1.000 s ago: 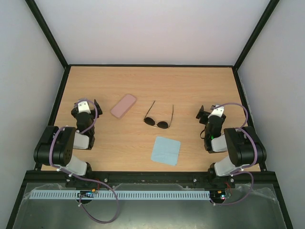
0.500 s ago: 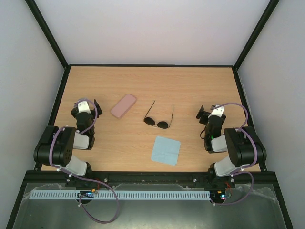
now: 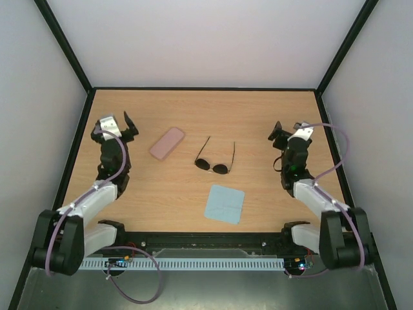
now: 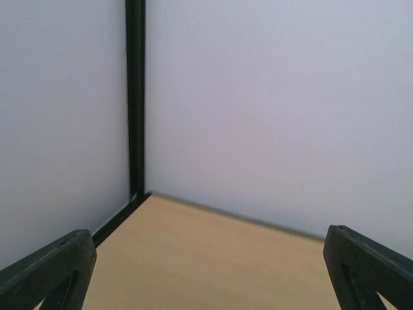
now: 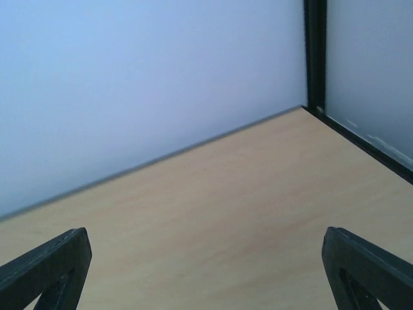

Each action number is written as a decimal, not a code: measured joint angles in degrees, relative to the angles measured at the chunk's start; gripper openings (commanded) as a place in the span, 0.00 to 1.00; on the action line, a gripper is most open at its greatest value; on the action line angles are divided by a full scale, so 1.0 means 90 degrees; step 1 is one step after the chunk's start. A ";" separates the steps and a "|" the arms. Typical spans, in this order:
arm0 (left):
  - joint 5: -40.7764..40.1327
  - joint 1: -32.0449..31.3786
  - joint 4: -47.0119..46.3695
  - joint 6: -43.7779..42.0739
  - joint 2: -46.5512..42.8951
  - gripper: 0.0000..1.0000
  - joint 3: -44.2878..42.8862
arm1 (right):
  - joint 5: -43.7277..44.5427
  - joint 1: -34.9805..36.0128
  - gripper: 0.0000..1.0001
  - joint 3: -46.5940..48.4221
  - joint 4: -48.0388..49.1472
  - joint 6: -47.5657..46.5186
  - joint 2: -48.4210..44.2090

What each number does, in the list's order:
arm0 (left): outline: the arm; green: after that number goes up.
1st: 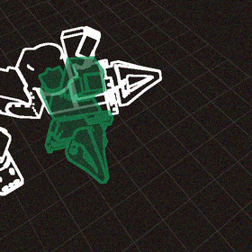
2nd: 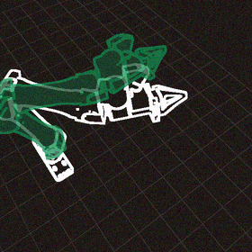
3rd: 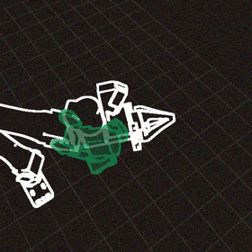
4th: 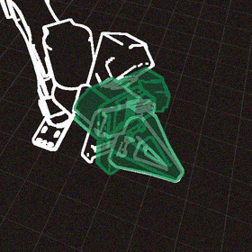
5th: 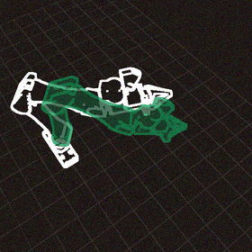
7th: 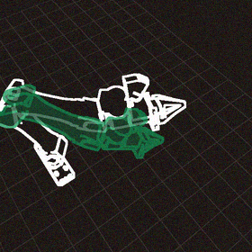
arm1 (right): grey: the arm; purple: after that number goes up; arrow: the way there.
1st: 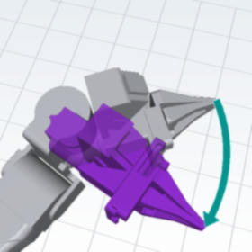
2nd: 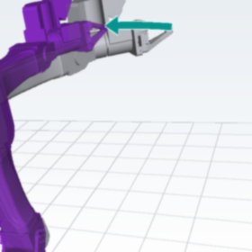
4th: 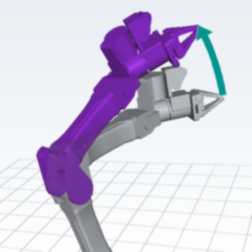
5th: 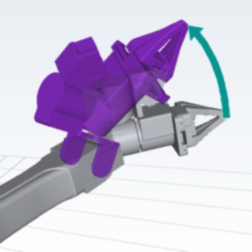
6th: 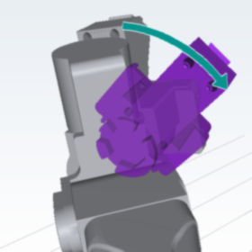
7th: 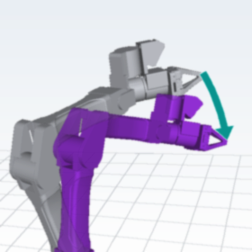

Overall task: Organize the sunglasses
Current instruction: Pick up the sunglasses case from the center of the board.

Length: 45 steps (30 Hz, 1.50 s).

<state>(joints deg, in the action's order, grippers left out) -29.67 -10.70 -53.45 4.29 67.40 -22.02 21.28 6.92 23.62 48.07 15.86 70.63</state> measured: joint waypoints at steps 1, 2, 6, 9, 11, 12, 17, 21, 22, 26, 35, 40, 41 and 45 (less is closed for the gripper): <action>0.0005 -0.0051 0.0274 0.0017 -0.0209 0.99 -0.0233 | -0.0083 0.0019 0.99 0.0136 -0.0267 0.0124 -0.0291; 0.0022 -0.0126 0.0534 0.0036 -0.0391 1.00 -0.0459 | -0.0189 0.0029 0.99 0.0214 -0.0512 0.0296 -0.0600; 0.0209 -0.0410 0.1664 0.0367 -0.0969 0.99 -0.1328 | -0.0804 0.0039 0.99 0.0491 -0.1409 0.1037 -0.1596; 0.0323 -0.0478 0.3053 0.0957 -0.1039 1.00 -0.2397 | -0.1792 0.0032 0.98 0.1141 -0.2067 0.1649 -0.1855; 0.0440 -0.0525 0.4007 0.1188 -0.0865 1.00 -0.3339 | -0.2586 0.0032 0.99 0.1581 -0.2169 0.1987 -0.1848; 0.0483 -0.0546 0.4481 0.1304 -0.0729 0.99 -0.3886 | -0.2941 0.0034 0.99 0.1746 -0.2193 0.2232 -0.1841; 0.1107 -0.0600 0.6156 0.1605 -0.0554 0.99 -0.5025 | -0.4228 0.0015 0.99 0.1724 -0.2006 0.3303 -0.1700; 0.2079 -0.0522 0.6496 0.1566 -0.0670 1.00 -0.4466 | -0.5083 0.0007 0.99 0.1688 -0.2072 0.3691 -0.0969; 0.2317 -0.0464 0.6523 0.1552 -0.0658 0.99 -0.4284 | -0.5231 0.0010 0.99 0.1688 -0.2171 0.3725 -0.0789; 0.2924 -0.0126 0.6751 0.1525 -0.0228 1.00 -0.4070 | -0.5525 0.0051 0.99 0.1690 -0.2795 0.3568 -0.0435; 0.2392 -0.0595 0.7342 0.1066 0.1848 1.00 -0.4731 | -0.5430 0.0534 0.99 0.0748 -0.3570 0.2739 -0.0775; 0.2380 -0.0971 0.7614 0.0697 0.3109 0.99 -0.5277 | -0.5302 0.0709 0.98 0.0350 -0.3798 0.2574 -0.0911; 0.2339 -0.1039 0.7626 0.0656 0.3315 0.99 -0.5333 | -0.5299 0.0748 0.99 0.0313 -0.3806 0.2562 -0.0947; 0.2251 -0.1197 0.7696 0.0469 0.3997 1.00 -0.5510 | -0.5309 0.0838 0.99 0.0277 -0.3815 0.2518 -0.1035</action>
<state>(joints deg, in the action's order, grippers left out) -9.41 -21.47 15.81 8.51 103.37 -71.61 -26.50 14.46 26.11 13.74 38.52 61.32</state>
